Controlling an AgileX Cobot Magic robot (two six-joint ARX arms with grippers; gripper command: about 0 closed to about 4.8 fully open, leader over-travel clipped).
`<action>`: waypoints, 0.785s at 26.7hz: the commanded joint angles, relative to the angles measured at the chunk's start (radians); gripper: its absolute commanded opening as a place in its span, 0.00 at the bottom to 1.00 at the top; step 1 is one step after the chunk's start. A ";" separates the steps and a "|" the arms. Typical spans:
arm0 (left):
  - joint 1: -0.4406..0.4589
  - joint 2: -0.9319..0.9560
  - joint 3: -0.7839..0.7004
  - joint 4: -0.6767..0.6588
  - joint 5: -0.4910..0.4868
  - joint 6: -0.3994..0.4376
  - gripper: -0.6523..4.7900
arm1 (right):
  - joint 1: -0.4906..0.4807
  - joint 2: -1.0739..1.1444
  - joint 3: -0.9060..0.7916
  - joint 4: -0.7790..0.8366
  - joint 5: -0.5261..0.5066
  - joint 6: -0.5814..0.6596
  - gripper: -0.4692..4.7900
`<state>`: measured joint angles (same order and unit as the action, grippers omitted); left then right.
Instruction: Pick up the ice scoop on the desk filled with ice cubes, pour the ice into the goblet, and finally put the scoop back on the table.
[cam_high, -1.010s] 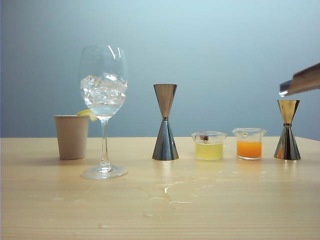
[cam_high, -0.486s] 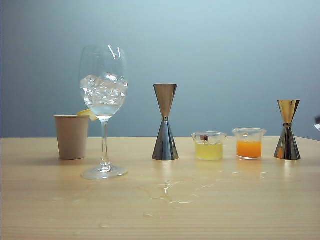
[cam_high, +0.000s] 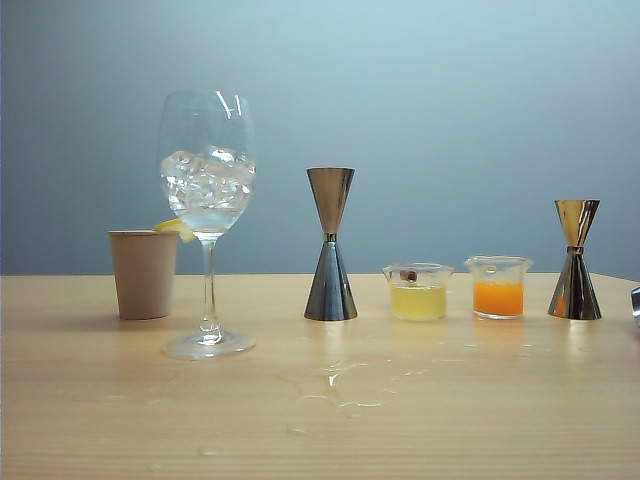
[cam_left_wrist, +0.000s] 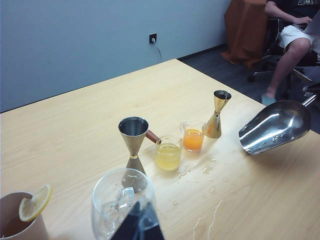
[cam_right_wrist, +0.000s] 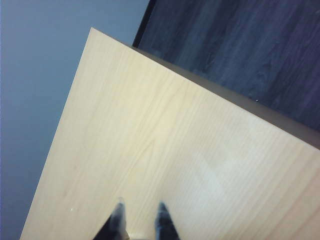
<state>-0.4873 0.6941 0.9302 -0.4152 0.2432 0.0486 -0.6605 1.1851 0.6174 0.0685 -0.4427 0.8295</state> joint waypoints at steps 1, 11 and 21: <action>0.000 0.005 0.003 0.012 0.005 -0.003 0.11 | 0.001 0.030 0.003 0.075 -0.008 0.009 0.08; 0.000 0.019 0.003 0.012 0.004 -0.003 0.11 | 0.001 0.167 0.004 0.240 0.003 0.034 0.08; 0.000 0.022 0.003 0.013 0.004 -0.003 0.11 | 0.001 0.225 0.004 0.298 0.092 0.035 0.08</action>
<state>-0.4873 0.7147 0.9302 -0.4152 0.2432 0.0486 -0.6601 1.4055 0.6178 0.3283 -0.3813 0.8845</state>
